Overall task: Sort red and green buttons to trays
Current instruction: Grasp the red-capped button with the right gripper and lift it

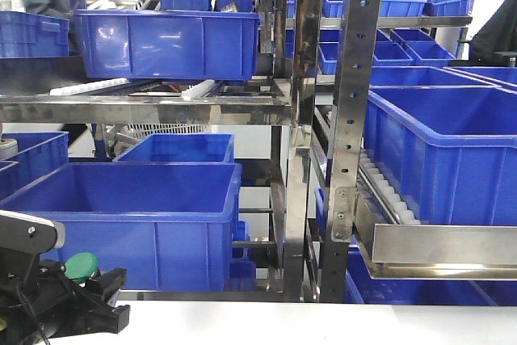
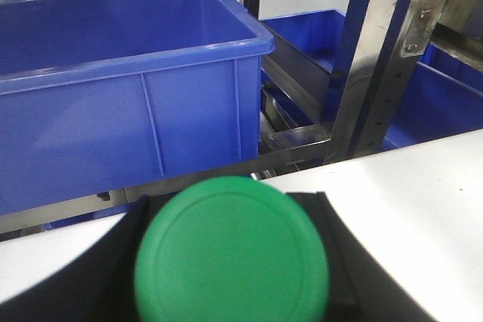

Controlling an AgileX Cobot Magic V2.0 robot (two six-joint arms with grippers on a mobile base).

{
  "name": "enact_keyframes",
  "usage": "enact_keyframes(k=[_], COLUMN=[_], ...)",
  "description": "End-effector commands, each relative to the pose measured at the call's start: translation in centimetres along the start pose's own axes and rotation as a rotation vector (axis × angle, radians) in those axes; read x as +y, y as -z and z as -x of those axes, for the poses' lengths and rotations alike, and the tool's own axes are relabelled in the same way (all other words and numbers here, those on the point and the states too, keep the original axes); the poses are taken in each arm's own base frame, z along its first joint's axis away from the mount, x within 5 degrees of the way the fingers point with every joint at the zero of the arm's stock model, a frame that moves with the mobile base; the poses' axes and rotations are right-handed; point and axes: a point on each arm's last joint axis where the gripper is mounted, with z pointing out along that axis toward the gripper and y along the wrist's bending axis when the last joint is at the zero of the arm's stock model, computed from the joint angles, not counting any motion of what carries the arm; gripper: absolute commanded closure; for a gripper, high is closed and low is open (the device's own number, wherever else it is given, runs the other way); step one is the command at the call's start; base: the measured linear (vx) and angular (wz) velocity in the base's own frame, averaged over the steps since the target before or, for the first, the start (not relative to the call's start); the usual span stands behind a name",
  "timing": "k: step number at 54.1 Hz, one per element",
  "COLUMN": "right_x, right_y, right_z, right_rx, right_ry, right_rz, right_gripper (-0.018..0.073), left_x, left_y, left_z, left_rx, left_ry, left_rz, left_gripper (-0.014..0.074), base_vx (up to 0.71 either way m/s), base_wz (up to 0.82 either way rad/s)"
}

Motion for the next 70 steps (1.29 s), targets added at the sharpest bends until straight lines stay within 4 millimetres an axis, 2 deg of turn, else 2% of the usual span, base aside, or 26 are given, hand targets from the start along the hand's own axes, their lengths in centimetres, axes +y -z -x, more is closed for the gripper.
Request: enact_keyframes(k=[1, 15, 22, 29, 32, 45, 49, 55, 60, 66, 70], right_x=[0.5, 2.5, 3.1, 3.4, 3.6, 4.0, 4.9, 7.2, 8.9, 10.2, 10.5], right_y=[1.0, 3.6, 5.5, 7.6, 8.3, 12.3, 13.6, 14.4, 14.9, 15.6, 15.7], right_z=[2.7, 5.7, 7.5, 9.9, 11.1, 18.8, 20.9, 22.3, 23.0, 24.1, 24.2], right_rx=[-0.190, -0.203, -0.230, -0.299, -0.312, -0.408, -0.446, -0.423, -0.376, -0.362, -0.360], right_ry=[-0.007, 0.146, 0.172, 0.175, 0.201, 0.238, 0.274, 0.328, 0.347, 0.357, 0.352], right_rz=[0.040, 0.180, 0.196, 0.180, 0.170, 0.082, 0.087, 0.115, 0.118, 0.115, 0.125], right_gripper=[0.0573, 0.0570, 0.0568, 0.0568, 0.0568, 0.0568, 0.0568, 0.0568, 0.0568, 0.0568, 0.0568], left_x=[0.0, -0.1, -0.2, -0.2, -0.2, -0.2, -0.2, -0.1, -0.1, -0.1, -0.1], left_y=[0.8, 1.5, 2.3, 3.5, 4.1, 6.3, 7.0, 7.8, 8.2, 9.0, 9.7], left_z=[2.3, 2.2, 2.1, 2.9, 3.3, 4.4, 5.0, 5.9, 6.0, 6.1, 6.3], left_rx=[-0.139, -0.102, -0.061, -0.105, -0.138, -0.212, -0.268, -0.359, -0.367, -0.372, -0.396], left_ry=[-0.023, -0.046, -0.046, -0.045, -0.045, -0.044, -0.022, 0.030, 0.029, 0.029, 0.029], left_rz=[0.002, -0.008, -0.015, -0.016, -0.016, -0.019, -0.018, -0.018, -0.019, -0.022, -0.024], left_gripper=[0.0603, 0.0603, 0.0603, 0.0603, 0.0603, 0.0603, 0.0602, 0.0602, 0.0602, 0.0602, 0.0602], base_vx=[0.00, 0.00, 0.00, 0.00, 0.00, 0.00, 0.00, 0.00, 0.00, 0.00, 0.00], base_wz=[0.00, 0.00, 0.00, 0.00, 0.00, 0.00, 0.00, 0.00, 0.00, 0.00, 0.00])
